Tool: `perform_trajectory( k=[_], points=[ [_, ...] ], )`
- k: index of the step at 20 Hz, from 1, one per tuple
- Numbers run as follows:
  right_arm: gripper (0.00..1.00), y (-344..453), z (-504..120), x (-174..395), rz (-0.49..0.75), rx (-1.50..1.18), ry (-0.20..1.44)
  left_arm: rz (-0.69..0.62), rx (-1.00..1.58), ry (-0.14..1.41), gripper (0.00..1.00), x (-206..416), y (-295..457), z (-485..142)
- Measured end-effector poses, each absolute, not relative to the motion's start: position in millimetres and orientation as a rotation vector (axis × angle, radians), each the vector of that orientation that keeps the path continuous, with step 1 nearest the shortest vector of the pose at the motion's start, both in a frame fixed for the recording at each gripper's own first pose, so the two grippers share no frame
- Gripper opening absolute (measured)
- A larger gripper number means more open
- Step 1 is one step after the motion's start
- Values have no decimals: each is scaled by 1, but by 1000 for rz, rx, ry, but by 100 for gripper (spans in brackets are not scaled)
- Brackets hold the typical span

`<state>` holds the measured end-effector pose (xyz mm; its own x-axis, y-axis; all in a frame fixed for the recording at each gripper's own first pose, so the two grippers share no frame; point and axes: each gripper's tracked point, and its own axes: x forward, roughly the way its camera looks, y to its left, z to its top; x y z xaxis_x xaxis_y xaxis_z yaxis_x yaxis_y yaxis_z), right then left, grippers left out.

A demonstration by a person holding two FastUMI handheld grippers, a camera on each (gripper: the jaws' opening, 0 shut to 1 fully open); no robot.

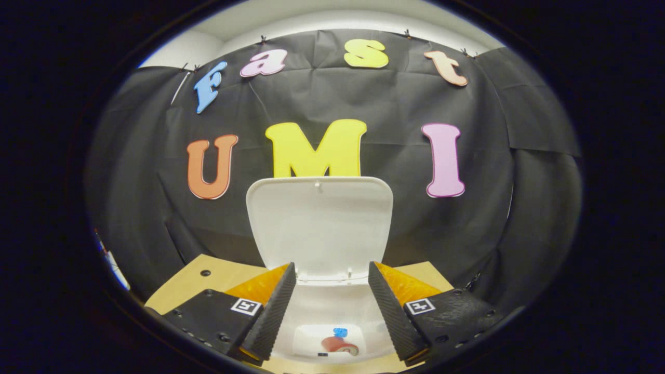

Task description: Press the lid of the desktop garbage bin to open it, pick up the crumpled paper on the desktop and throw it into the bin, then pick up the pop can on the desktop and drop it into the bin, and finally close the garbage bin lid.

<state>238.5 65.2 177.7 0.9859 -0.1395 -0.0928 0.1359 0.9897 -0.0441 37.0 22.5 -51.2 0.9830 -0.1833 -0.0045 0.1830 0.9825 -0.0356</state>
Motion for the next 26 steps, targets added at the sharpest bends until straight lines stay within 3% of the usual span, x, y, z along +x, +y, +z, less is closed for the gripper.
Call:
perform_trajectory(
  k=[8, 15, 21, 26],
  points=[
    [86, 91, 254, 223, -70, -30, -53, -188, -28, 22, 98, 36, 16, -55],
    [91, 93, 291, 258, -69, -12, -103, -180, -31, 14, 97, 36, 25, -52],
    [99, 97, 283, 313, -71, 44, -111, -140, -28, 19, 97, 42, 47, -56],
    [95, 93, 273, 322, -73, -24, -103, -113, -43, 60, 97, 53, 53, -69]
  ],
)
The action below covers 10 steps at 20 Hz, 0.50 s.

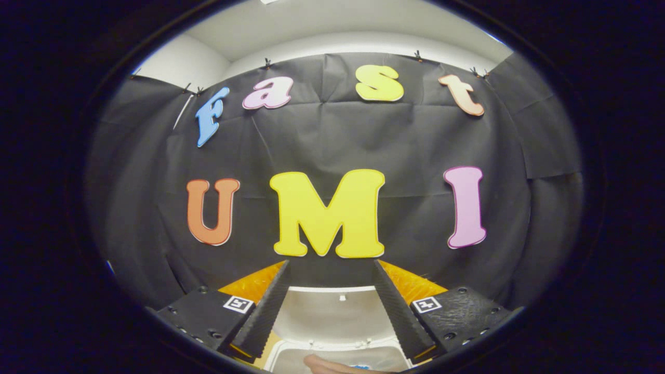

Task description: Press the lid of the desktop garbage bin to open it, pick up the crumpled paper on the desktop and throw it into the bin, then pick up the pop can on the desktop and drop it into the bin, and finally close the garbage bin lid.

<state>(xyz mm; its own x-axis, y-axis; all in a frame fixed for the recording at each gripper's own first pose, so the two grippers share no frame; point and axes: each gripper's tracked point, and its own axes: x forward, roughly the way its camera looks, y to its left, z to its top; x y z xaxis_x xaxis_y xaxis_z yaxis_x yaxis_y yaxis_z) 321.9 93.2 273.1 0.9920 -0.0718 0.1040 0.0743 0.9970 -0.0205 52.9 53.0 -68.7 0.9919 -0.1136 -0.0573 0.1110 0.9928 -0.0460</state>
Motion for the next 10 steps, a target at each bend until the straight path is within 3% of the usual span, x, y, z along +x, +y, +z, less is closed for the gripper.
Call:
perform_trajectory(
  k=[10],
  points=[
    [96, 92, 248, 267, -38, -29, -80, -76, -24, -23, 97, 43, 60, -44]
  ],
)
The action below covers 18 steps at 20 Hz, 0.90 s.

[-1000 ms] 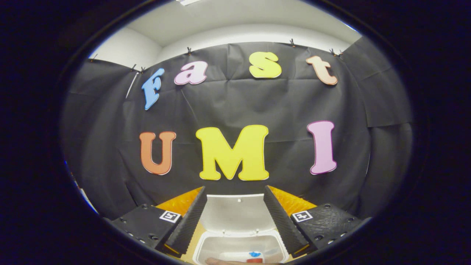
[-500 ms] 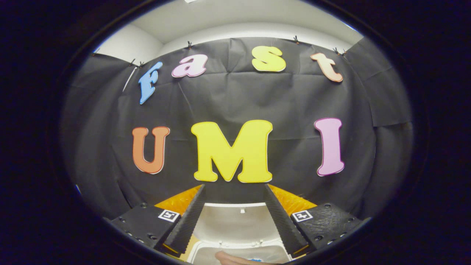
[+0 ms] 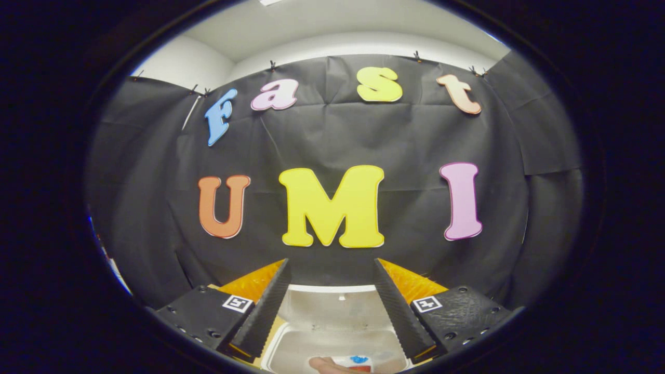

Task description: Press the lid of the desktop garbage bin to open it, pick up the crumpled paper on the desktop and throw it into the bin, then pick up the pop can on the desktop and drop it into the bin, and finally close the garbage bin lid.

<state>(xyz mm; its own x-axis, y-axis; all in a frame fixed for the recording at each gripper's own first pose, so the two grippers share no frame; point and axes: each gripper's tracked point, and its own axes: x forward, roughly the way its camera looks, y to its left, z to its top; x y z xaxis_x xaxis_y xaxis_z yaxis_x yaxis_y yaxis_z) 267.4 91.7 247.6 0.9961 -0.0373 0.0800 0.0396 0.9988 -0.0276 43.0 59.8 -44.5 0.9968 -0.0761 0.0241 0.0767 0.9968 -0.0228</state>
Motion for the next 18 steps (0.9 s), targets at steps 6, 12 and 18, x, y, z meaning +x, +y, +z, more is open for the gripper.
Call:
perform_trajectory(
  k=[6, 12, 18],
  points=[
    [98, 80, 198, 244, -42, -36, 52, -80, -20, -14, 97, 46, 48, -50],
    [95, 69, 133, 238, -21, -4, 191, -85, 29, -8, 97, 49, 38, -57],
    [96, 57, 89, 232, -21, -34, 305, -119, -15, 44, 97, 52, 25, -69]
  ],
)
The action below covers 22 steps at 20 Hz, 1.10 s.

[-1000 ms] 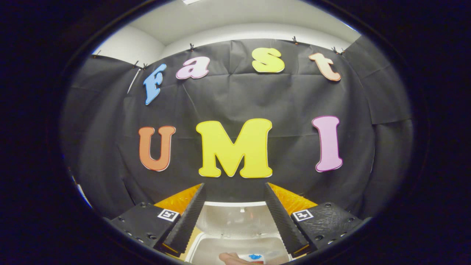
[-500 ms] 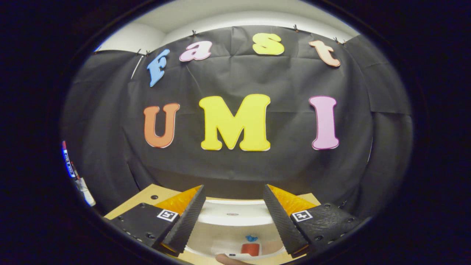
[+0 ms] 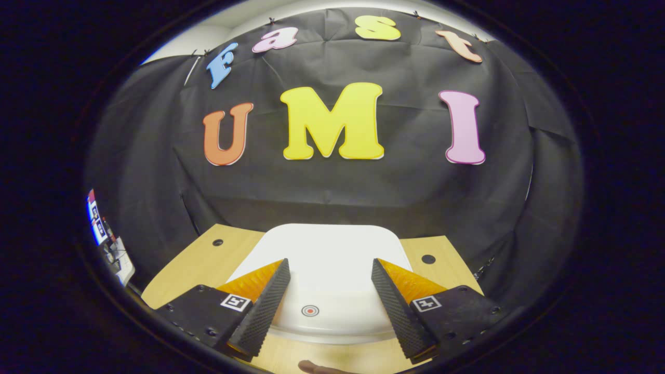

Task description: Press the lid of the desktop garbage bin to open it, pick up the crumpled paper on the desktop and throw it into the bin, then pick up the pop can on the desktop and drop it into the bin, and finally close the garbage bin lid.

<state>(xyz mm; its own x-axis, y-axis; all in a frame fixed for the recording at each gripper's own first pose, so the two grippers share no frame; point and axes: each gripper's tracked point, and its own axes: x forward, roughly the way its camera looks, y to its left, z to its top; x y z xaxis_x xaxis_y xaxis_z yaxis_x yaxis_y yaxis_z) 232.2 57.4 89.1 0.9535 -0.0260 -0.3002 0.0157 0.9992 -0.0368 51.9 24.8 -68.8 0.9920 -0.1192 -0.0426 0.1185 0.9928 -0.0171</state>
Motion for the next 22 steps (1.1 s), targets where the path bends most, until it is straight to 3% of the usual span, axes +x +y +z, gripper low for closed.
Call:
perform_trajectory(
  k=[10, 19, 22],
  points=[
    [98, 60, 81, 196, -62, -58, 290, -117, 23, 44, 97, 52, 22, -73],
    [99, 64, 66, 182, 4, -34, 261, -114, 2, 51, 97, 46, 13, -67],
    [99, 65, 72, 181, 21, -40, 155, -114, -29, 43, 97, 39, 6, -61]
  ],
)
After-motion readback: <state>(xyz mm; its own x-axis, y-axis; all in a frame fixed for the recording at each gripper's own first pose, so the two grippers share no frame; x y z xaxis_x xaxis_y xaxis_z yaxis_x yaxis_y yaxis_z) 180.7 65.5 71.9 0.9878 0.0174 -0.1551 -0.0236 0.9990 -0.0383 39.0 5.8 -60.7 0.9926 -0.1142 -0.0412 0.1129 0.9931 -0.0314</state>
